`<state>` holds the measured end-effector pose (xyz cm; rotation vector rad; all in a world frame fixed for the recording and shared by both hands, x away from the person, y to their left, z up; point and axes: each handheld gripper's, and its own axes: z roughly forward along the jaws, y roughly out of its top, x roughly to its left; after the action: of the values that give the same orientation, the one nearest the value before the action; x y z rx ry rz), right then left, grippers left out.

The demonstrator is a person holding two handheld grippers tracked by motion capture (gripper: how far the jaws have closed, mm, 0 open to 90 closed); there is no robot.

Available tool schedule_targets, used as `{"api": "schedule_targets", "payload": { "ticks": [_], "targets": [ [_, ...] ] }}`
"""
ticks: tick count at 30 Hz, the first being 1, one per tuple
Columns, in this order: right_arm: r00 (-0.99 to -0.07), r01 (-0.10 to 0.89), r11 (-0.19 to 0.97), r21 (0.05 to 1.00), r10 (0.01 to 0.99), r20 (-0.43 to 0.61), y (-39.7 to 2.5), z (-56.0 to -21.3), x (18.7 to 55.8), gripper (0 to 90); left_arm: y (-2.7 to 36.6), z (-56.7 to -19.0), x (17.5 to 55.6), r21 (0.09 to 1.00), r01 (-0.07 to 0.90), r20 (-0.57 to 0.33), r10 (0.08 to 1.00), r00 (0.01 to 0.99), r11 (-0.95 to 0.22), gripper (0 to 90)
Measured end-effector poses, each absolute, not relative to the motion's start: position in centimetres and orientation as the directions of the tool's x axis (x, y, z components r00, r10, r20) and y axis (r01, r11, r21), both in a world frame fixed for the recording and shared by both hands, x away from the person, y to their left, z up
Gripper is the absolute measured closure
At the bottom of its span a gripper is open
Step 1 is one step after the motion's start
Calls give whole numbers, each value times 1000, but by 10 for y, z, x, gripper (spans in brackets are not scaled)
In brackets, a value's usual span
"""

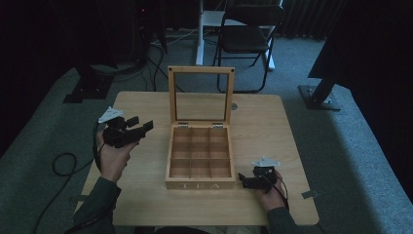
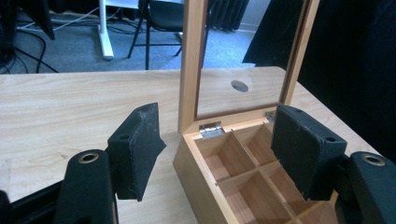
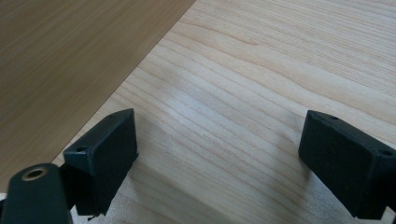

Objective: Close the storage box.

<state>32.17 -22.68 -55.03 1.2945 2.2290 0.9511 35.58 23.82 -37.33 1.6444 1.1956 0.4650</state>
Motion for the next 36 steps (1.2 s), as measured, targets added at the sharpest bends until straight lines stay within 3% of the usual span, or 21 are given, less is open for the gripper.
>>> {"api": "schedule_targets", "payload": {
  "ticks": [14, 36],
  "targets": [
    [-496, 602, 342, 722, 868, 2, -227, -550, 322, 112, 235, -361, 381, 894, 447, -201, 878, 434, -16, 318],
    [-496, 603, 342, 721, 868, 3, -227, -550, 322, 112, 224, -373, 423, 895, 439, -140, 883, 449, -81, 319]
  ]
}}
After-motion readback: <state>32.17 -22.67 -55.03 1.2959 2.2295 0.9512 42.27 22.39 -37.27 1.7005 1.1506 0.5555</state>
